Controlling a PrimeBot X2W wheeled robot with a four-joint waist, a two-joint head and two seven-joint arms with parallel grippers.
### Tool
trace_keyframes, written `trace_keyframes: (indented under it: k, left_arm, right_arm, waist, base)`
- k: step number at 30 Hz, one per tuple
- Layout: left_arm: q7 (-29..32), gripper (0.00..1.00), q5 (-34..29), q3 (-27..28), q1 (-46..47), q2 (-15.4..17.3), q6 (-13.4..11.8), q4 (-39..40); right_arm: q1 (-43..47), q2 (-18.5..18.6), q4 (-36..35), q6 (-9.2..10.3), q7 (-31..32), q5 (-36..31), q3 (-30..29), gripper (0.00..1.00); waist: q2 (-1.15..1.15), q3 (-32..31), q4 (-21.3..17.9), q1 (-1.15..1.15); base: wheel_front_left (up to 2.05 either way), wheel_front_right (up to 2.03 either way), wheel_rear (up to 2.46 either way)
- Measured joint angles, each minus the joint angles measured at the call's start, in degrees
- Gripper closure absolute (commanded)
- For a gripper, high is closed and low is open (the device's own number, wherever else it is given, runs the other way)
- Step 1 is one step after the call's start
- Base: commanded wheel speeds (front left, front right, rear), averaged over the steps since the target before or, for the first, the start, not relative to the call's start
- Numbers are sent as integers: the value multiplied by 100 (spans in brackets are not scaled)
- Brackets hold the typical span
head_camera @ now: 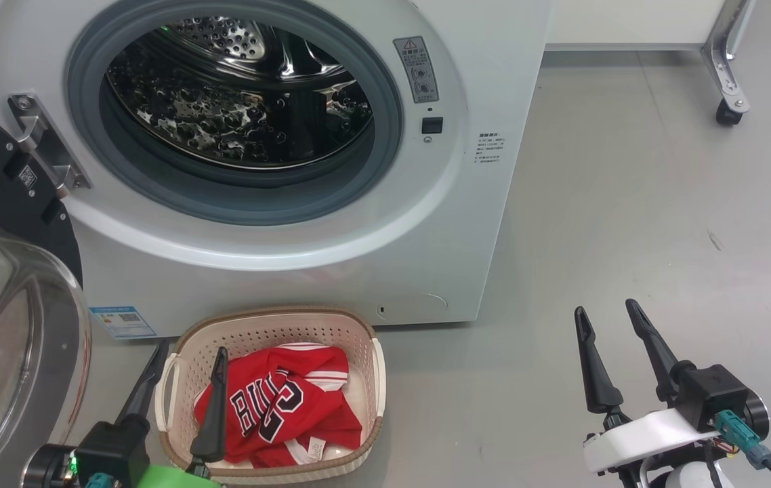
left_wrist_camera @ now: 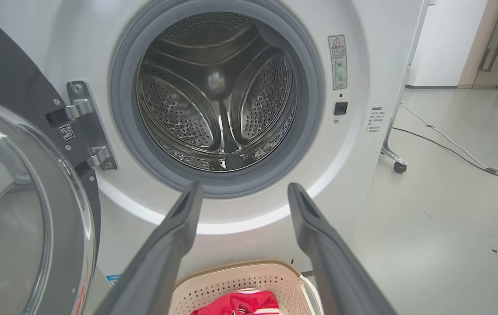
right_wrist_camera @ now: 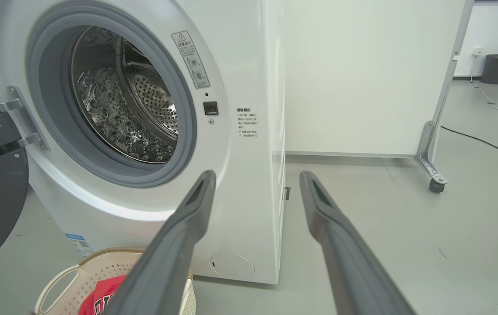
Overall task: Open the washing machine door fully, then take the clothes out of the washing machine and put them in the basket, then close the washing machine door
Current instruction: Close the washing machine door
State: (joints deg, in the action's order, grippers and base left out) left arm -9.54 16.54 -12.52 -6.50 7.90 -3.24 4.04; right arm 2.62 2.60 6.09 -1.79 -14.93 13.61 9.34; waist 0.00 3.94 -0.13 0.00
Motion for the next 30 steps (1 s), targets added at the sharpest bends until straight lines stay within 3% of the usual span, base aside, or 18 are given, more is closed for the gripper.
trace_keyframes:
  k: [30]
  left_arm:
    - [75,0,-9,-44,-64,23,-5,264]
  right_arm:
    - [15,-3,-18,0,0,0,-5,0]
  waist:
    - [0,22,2,0]
  base:
    - [-108,108,0]
